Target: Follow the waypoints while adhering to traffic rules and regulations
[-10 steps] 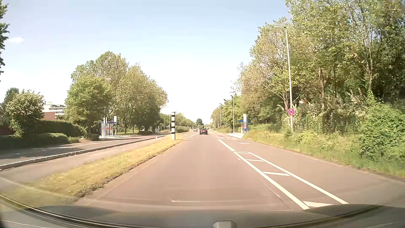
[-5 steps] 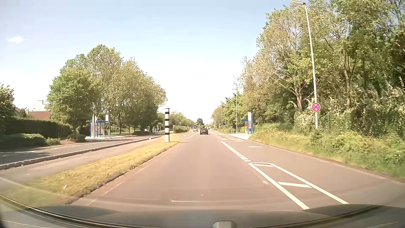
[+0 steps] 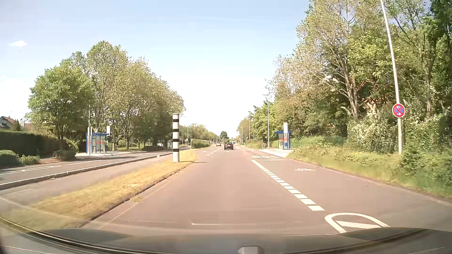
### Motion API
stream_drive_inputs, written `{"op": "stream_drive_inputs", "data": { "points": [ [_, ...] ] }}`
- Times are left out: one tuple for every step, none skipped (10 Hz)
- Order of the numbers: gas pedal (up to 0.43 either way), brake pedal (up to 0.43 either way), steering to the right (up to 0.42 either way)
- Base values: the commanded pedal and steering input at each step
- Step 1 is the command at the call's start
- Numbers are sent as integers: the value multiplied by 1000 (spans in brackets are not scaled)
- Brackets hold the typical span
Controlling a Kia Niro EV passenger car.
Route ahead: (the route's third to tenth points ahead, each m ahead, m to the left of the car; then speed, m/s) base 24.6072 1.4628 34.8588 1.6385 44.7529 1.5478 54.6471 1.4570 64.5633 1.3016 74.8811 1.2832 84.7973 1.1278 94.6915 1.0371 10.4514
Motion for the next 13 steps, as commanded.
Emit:
{"op": "stream_drive_inputs", "data": {
  "points": [
    [87, 0, 2],
    [79, 0, 2],
    [67, 0, 2],
    [67, 0, 2],
    [67, 0, 2],
    [67, 0, 2],
    [67, 0, 2],
    [67, 0, 1],
    [67, 0, 0],
    [67, 0, 0],
    [67, 0, 0],
    [67, 0, -2],
    [67, 0, -3]
  ]
}}
